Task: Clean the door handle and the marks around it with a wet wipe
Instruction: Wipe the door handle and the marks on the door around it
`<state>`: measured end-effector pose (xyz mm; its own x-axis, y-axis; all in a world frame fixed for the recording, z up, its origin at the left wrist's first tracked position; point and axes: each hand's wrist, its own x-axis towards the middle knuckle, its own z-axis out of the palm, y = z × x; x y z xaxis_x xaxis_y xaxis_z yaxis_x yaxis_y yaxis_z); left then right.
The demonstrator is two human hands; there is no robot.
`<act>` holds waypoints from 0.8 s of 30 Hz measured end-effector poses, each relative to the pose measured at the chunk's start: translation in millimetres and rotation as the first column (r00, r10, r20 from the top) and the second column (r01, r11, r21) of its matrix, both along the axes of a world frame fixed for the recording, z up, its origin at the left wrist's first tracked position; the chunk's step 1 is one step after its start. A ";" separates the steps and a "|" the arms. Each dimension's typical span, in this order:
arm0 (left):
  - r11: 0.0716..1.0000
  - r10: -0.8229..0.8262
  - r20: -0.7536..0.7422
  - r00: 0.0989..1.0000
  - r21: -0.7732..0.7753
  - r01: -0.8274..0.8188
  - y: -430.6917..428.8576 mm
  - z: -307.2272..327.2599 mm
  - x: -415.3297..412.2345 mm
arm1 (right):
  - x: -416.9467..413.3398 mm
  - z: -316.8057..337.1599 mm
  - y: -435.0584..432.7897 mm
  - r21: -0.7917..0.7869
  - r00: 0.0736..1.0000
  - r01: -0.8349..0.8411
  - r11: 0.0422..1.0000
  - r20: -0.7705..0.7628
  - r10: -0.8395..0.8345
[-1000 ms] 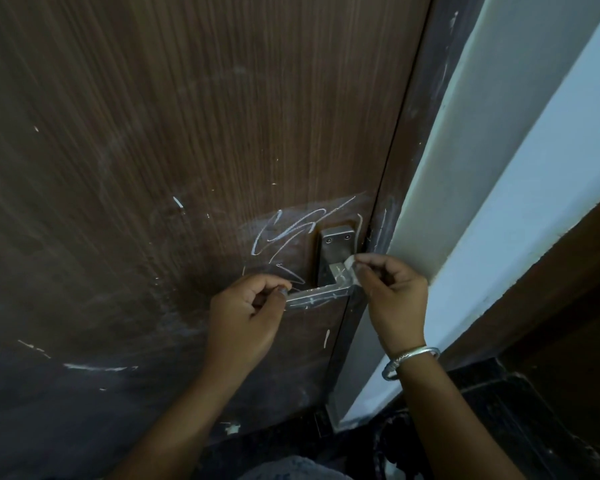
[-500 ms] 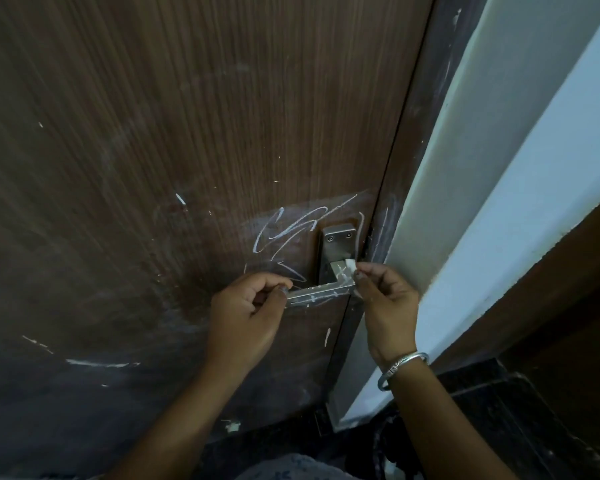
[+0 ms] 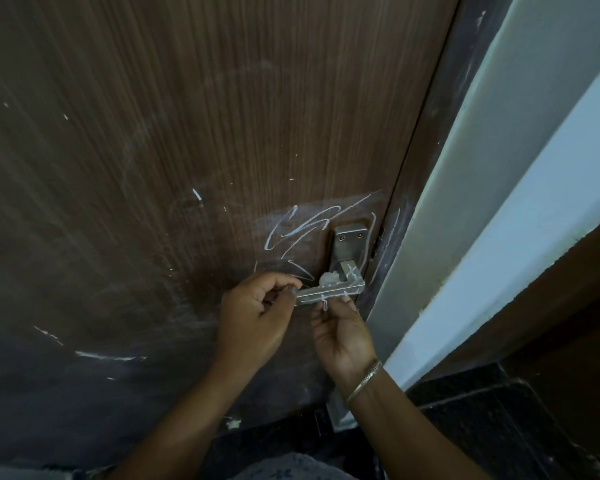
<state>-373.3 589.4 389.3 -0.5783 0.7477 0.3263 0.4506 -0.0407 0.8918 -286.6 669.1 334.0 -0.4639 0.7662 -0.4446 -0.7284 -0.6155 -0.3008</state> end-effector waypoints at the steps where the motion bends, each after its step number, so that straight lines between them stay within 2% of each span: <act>1: 1.000 -0.003 -0.006 1.000 -0.001 0.003 -0.3 0.1 -0.3 | -2.6 0.7 -0.4 -0.013 1.000 0.003 1.000 0.004 -0.003; 6: 1.000 -0.009 -0.023 1.000 -0.009 0.009 -1.9 0.4 -1.5 | -14.4 9.3 -0.4 0.062 0.998 0.025 0.998 -0.057 -0.022; 10: 1.000 -0.017 -0.015 1.000 -0.014 0.017 -1.6 0.4 -2.2 | -14.5 12.9 -0.1 0.063 0.997 0.065 0.996 -0.041 -0.063; 14: 1.000 -0.024 -0.025 0.999 -0.010 0.023 -1.3 0.1 -3.3 | -6.2 1.8 -3.5 0.051 0.984 0.076 0.996 0.160 -0.084; 16: 1.000 -0.023 -0.018 1.000 -0.002 0.023 -0.9 -0.2 -3.9 | -1.9 -3.5 -5.4 0.068 0.974 0.070 0.995 0.212 -0.083; 19: 1.000 -0.020 -0.018 1.000 -0.003 0.020 -0.2 0.1 -3.5 | 1.7 -4.9 -4.0 0.168 0.955 0.055 0.984 0.279 -0.101; 24: 1.000 -0.014 -0.021 1.000 -0.010 0.014 0.8 -0.2 -4.3 | 0.6 -2.7 2.2 0.360 0.902 0.104 0.927 0.359 -0.241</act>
<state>-377.7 590.1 389.1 -0.5608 0.7591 0.3306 0.4683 -0.0384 0.8827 -286.0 671.3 331.3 -0.1521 0.9499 -0.2731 -0.5947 -0.3087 -0.7423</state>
